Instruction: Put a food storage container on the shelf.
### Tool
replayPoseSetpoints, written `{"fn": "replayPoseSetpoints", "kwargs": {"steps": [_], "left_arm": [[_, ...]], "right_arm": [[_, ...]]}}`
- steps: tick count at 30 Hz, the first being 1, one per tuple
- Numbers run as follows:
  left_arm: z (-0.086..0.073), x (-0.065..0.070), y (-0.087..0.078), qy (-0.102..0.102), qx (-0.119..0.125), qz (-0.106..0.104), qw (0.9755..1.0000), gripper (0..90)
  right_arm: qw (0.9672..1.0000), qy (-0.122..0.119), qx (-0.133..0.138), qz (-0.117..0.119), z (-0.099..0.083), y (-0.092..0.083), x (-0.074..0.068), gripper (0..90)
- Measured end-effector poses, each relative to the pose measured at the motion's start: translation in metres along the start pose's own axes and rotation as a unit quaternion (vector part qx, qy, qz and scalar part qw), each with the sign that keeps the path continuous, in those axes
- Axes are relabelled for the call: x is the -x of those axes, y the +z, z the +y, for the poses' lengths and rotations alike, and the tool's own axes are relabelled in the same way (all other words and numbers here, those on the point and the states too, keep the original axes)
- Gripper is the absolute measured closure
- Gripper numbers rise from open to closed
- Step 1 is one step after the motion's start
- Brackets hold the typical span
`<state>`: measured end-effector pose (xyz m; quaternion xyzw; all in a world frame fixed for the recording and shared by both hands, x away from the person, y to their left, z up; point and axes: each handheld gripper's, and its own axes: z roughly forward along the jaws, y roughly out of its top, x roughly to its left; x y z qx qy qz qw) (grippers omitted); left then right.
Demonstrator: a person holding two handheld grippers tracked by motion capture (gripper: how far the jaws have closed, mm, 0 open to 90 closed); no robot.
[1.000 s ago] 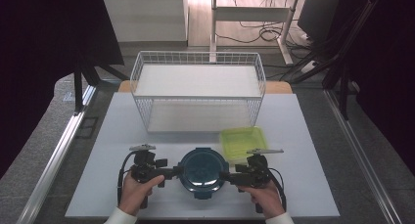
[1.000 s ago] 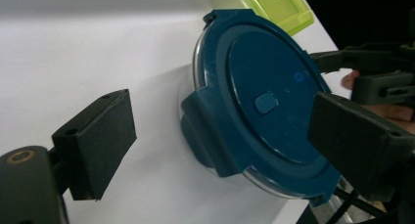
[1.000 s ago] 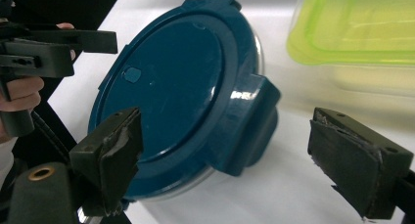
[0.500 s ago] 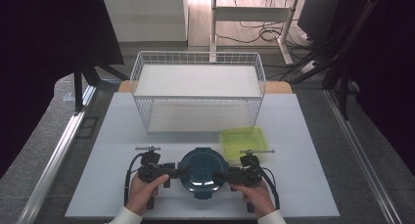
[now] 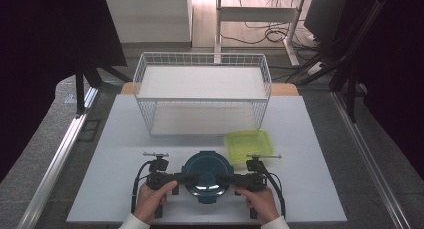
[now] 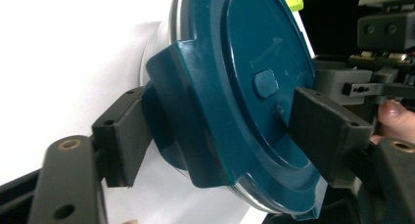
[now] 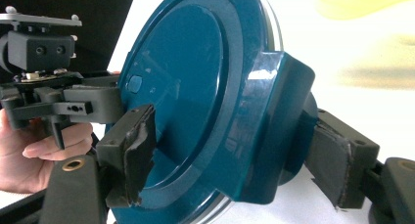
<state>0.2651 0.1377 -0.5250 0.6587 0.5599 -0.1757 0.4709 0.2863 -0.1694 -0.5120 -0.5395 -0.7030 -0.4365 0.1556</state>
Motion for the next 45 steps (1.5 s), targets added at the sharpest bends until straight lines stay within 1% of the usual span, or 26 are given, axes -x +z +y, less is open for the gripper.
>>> {"fn": "replayPoseSetpoints", "kwargs": {"steps": [1,3,6,10,12,16,21,23,27,28,37,42,45], "left_arm": [[0.0,-0.001,-0.001,-0.004,0.0,-0.003,1.0,28.6],[-0.001,-0.001,-0.002,-0.003,-0.001,-0.005,1.0,29.4],[-0.004,0.003,-0.005,-0.004,0.006,-0.002,1.0,31.5],[-0.01,0.006,-0.01,-0.001,0.021,-0.005,0.9998,35.6],[-0.013,0.009,-0.013,0.004,0.024,-0.004,0.9997,36.6],[-0.016,0.013,-0.016,0.013,0.021,-0.001,0.9997,38.4],[-0.017,0.015,-0.018,0.015,0.029,0.0,0.9995,39.0],[-0.018,0.015,-0.019,0.017,0.035,0.003,0.9992,39.4],[-0.018,0.016,-0.022,0.027,0.039,0.0,0.9989,39.5],[-0.018,0.018,-0.023,0.03,0.039,0.0,0.9988,39.5],[-0.014,0.03,-0.032,0.062,0.054,-0.002,0.9966,40.3],[-0.013,0.035,-0.034,0.069,0.056,-0.002,0.996,40.6],[-0.011,0.037,-0.033,0.073,0.054,-0.002,0.9959,40.7]], "right_arm": [[1.0,0.004,-0.001,0.001,0.0,0.0,0.0,24.9],[1.0,0.007,0.0,0.0,-0.001,0.0,0.0,25.9],[0.9999,0.012,0.003,-0.002,-0.003,-0.003,-0.002,28.1],[0.9999,0.007,0.014,0.0,-0.007,-0.01,-0.006,33.4],[0.9998,-0.001,0.018,-0.002,-0.01,-0.013,-0.009,35.0],[0.9996,-0.012,0.024,-0.005,-0.015,-0.018,-0.015,36.9],[0.9995,-0.01,0.03,-0.003,-0.016,-0.019,-0.016,37.7],[0.9994,-0.012,0.033,-0.003,-0.016,-0.019,-0.016,38.2],[0.9988,-0.026,0.041,-0.005,-0.017,-0.02,-0.021,38.3],[0.9986,-0.031,0.042,-0.005,-0.017,-0.021,-0.022,38.3],[0.9969,-0.053,0.058,0.002,-0.014,-0.031,-0.032,38.6],[0.9961,-0.064,0.06,0.003,-0.011,-0.035,-0.034,38.6],[0.9961,-0.063,0.062,0.004,-0.011,-0.037,-0.034,38.7]]}}
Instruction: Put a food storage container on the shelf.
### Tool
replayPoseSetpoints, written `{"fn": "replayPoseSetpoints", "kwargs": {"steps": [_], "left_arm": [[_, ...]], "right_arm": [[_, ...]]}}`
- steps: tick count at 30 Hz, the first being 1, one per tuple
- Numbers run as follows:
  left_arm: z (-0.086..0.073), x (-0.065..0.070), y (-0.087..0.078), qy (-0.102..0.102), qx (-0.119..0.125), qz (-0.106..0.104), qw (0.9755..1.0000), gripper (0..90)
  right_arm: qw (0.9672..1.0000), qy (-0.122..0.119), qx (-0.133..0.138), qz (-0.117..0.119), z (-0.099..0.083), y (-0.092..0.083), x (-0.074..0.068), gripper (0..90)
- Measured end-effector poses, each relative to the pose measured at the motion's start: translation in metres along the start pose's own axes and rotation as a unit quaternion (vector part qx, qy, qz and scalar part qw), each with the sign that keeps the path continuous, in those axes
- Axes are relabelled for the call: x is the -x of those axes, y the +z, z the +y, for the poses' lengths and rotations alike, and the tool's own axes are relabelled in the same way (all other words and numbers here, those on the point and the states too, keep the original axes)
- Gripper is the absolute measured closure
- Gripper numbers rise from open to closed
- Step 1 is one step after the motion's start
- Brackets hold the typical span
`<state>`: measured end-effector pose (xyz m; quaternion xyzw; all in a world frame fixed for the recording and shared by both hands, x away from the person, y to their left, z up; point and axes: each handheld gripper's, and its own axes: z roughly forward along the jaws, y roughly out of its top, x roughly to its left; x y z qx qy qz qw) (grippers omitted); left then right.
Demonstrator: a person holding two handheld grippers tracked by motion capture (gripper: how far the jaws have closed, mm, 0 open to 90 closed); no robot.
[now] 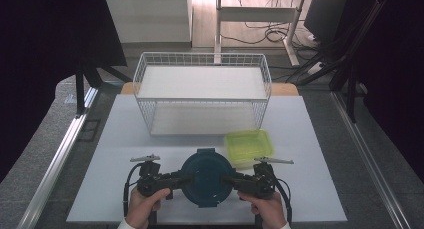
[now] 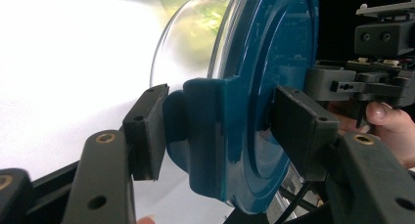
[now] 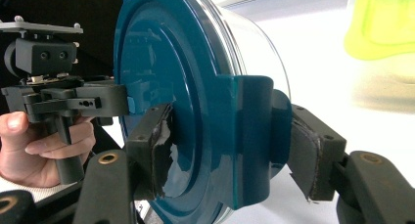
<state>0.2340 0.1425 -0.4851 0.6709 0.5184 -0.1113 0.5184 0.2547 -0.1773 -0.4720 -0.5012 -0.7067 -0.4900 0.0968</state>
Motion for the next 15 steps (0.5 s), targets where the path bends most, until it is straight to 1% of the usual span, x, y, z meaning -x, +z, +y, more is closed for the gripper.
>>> {"fn": "replayPoseSetpoints", "kwargs": {"steps": [2,5,6,9,13,15], "left_arm": [[0.002,0.001,0.001,0.004,-0.003,0.0,1.0,40.7],[0.006,0.004,-0.001,0.008,-0.001,0.002,1.0,40.7],[0.007,0.005,-0.002,0.011,-0.001,0.0,0.9999,40.8],[0.01,0.008,-0.005,0.009,0.006,-0.003,0.9999,40.8],[0.018,0.015,-0.011,0.02,0.013,0.001,0.9997,40.9],[0.023,0.018,-0.013,0.023,0.014,0.003,0.9996,40.9]], "right_arm": [[1.0,-0.001,0.0,0.001,0.001,-0.001,0.001,38.7],[1.0,0.001,0.0,0.002,0.004,-0.003,0.0,38.7],[1.0,-0.002,0.001,0.002,0.005,-0.003,0.0,38.7],[0.9999,-0.011,0.004,-0.001,0.011,-0.007,-0.006,38.7],[0.9998,-0.017,0.01,0.002,0.018,-0.01,-0.012,38.7],[0.9996,-0.023,0.014,0.003,0.021,-0.011,-0.015,38.7]]}}
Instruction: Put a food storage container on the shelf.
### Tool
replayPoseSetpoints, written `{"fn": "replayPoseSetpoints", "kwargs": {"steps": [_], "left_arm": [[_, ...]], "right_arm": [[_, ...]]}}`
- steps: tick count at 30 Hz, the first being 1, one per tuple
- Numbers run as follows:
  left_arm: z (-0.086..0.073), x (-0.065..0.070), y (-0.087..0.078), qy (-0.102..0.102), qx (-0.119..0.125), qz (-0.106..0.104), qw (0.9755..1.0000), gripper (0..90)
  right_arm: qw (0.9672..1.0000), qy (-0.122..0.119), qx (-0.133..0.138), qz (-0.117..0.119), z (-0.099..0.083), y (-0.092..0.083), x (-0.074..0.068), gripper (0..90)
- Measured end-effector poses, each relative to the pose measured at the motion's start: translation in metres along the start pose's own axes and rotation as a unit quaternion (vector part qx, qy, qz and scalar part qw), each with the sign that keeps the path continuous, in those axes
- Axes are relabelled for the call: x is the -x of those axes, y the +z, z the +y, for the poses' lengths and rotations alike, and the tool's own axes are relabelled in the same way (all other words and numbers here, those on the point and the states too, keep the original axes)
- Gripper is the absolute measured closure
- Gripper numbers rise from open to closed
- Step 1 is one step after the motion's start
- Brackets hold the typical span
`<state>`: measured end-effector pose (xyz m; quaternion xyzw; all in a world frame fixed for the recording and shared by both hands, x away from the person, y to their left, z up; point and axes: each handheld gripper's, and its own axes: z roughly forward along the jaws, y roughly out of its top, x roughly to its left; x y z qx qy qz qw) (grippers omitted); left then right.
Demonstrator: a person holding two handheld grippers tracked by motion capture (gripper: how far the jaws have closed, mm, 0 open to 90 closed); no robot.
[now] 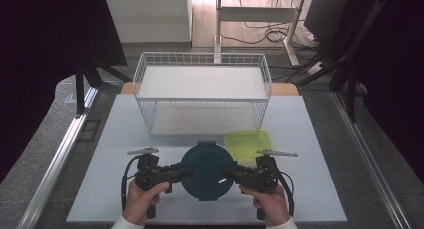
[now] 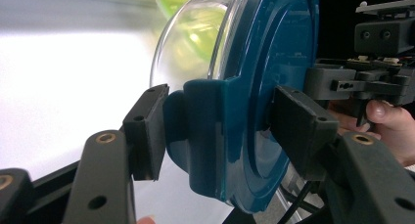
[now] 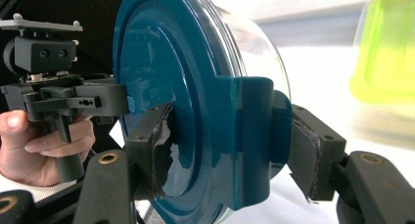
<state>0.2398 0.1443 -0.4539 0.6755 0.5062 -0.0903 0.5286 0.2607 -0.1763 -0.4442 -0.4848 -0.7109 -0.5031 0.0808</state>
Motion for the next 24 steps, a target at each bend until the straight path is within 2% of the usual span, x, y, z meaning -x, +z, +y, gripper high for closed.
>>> {"fn": "replayPoseSetpoints", "kwargs": {"steps": [4,11,18,24], "left_arm": [[0.009,0.001,0.002,0.001,-0.002,0.004,1.0,40.9],[0.027,-0.001,0.005,-0.003,-0.002,-0.001,1.0,40.9],[0.048,0.001,-0.004,0.006,0.006,0.004,1.0,41.0],[0.065,0.0,-0.011,0.005,0.016,0.001,0.9999,41.0]], "right_arm": [[1.0,0.003,-0.004,0.005,0.01,0.0,0.002,38.8],[1.0,0.002,0.0,0.002,0.027,-0.001,0.003,39.1],[0.9998,-0.001,0.008,0.016,0.046,0.002,0.002,40.2],[0.9997,-0.012,0.011,0.017,0.065,0.005,-0.007,40.4]]}}
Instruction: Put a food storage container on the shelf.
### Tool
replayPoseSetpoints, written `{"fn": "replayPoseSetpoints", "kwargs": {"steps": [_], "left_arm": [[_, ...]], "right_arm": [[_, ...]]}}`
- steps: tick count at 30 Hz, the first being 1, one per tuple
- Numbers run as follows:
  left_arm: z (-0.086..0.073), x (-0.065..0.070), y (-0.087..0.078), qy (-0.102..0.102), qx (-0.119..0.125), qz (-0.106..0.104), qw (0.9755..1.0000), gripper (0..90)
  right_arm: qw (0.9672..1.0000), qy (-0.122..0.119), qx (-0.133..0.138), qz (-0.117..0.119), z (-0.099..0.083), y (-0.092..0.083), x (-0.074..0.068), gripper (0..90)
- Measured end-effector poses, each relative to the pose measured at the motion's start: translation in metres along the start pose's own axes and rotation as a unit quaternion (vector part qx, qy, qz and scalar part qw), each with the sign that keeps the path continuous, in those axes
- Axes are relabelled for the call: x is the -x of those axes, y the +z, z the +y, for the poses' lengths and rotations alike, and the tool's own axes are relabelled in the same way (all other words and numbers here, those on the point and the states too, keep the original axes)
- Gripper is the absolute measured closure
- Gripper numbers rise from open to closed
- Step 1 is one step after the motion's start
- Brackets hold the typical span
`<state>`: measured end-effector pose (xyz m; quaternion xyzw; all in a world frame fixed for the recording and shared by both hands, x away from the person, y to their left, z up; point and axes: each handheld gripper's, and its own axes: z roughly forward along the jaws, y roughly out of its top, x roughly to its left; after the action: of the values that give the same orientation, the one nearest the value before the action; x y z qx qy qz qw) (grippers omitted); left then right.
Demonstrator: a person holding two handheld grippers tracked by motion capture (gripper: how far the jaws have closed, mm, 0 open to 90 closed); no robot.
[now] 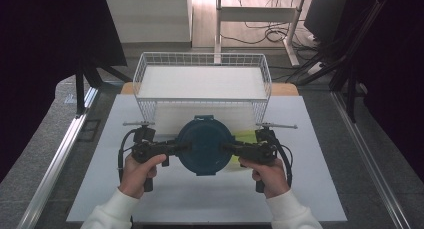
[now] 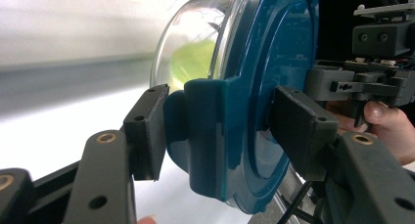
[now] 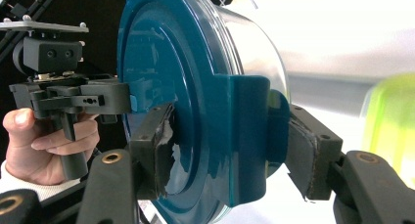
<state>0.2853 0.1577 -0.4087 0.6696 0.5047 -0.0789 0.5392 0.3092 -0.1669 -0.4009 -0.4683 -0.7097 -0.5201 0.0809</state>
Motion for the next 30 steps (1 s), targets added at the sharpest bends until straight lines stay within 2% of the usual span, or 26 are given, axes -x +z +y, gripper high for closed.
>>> {"fn": "replayPoseSetpoints", "kwargs": {"steps": [11,23,30], "left_arm": [[0.033,0.006,-0.007,0.012,0.01,-0.001,0.9999,41.1],[0.049,0.007,-0.003,0.018,0.008,-0.001,0.9998,41.2],[0.067,0.009,-0.004,0.022,0.011,-0.003,0.9997,41.2]], "right_arm": [[0.9998,-0.013,0.011,0.005,0.035,-0.001,-0.009,40.9],[0.9997,-0.009,0.021,0.008,0.048,-0.002,-0.005,41.2],[0.9996,-0.011,0.025,0.009,0.064,-0.004,-0.007,41.3]]}}
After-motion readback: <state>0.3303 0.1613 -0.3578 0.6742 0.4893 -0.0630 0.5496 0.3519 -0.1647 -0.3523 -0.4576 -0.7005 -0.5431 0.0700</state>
